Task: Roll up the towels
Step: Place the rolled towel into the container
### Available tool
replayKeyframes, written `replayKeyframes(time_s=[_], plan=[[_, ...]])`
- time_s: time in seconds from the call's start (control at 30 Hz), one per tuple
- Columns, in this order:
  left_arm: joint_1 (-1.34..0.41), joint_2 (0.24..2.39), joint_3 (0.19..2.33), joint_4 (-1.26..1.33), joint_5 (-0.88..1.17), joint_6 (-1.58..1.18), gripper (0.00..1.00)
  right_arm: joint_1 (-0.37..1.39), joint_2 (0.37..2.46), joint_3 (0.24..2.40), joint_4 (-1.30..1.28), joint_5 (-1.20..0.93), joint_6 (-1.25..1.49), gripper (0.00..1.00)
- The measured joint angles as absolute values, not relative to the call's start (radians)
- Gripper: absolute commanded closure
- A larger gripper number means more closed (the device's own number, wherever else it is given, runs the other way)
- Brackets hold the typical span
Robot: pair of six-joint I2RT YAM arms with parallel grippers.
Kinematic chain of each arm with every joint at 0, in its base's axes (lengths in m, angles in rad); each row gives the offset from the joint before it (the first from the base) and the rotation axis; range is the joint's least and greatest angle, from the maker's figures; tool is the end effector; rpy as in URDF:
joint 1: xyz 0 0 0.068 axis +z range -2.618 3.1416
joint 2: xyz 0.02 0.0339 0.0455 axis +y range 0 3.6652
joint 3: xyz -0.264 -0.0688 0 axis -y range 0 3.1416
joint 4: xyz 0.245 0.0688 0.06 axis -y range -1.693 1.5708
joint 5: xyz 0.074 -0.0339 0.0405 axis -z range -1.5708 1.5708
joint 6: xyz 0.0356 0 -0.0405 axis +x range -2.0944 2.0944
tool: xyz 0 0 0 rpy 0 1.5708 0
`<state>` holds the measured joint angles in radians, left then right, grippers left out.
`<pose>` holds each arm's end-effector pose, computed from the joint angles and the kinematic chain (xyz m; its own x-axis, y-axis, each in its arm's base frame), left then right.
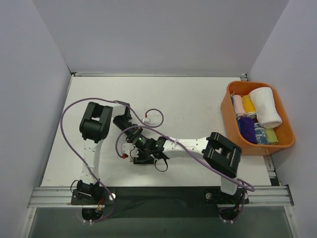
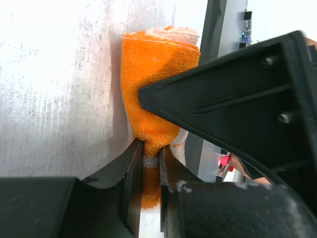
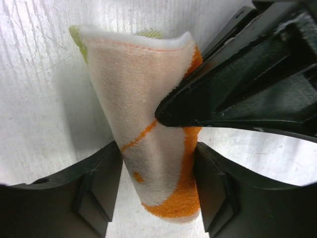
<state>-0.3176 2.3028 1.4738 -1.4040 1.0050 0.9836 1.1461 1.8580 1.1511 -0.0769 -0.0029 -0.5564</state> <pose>0.3221 -0.1375 0.0964 -0.6862 0.6954 -0.2136 0.4433 0.1669 -0.8807 0.1638 0.3624 0.1758 0.2346 -0.7629 -0.6025 -0.9281 0.0086 -0.3723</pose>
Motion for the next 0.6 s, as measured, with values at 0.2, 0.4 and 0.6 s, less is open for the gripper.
replayKeyframes(time_s=[0.2, 0.4, 0.6], plan=[[-0.31, 2.358, 1.523, -1.464, 1.005, 1.015, 0.91, 1.129, 1.871, 1.141, -0.046, -0.038, -0.567, 0.58], [-0.297, 2.369, 1.537, -1.478, 1.006, 1.03, 0.68, 1.093, 1.879, 1.152, -0.043, -0.113, -0.566, 0.98], [-0.242, 2.354, 1.538, -1.464, 1.012, 1.012, 0.39, 1.032, 1.879, 1.167, -0.063, -0.234, -0.526, 1.0]])
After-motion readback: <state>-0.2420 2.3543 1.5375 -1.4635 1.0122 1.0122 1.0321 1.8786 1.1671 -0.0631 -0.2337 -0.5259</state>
